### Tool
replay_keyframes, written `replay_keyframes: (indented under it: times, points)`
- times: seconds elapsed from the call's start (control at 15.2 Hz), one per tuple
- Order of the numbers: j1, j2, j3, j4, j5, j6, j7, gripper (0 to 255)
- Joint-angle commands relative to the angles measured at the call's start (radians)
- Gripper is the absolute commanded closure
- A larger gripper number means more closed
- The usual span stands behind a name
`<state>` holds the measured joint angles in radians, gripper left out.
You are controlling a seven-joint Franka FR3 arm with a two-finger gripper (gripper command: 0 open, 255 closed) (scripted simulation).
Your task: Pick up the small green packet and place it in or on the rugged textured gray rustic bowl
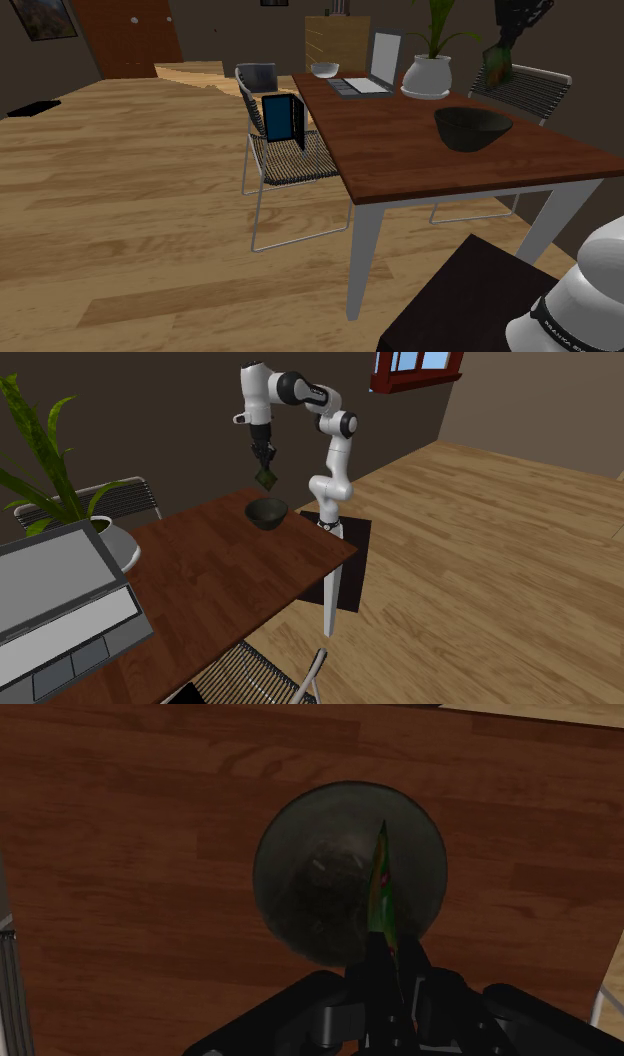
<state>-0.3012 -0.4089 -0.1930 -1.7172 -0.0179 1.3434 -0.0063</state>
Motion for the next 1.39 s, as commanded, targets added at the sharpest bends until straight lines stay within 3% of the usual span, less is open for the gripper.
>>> replay_keyframes:
  times: [0.0,0.86,1.32]
  points:
    - [-0.001,-0.017,0.001,-0.044,-0.002,0.028,0.001,255]
    - [-0.009,-0.092,0.002,-0.296,-0.015,0.205,0.003,255]
    - [-0.009,-0.092,0.002,-0.296,-0.015,0.205,0.003,255]
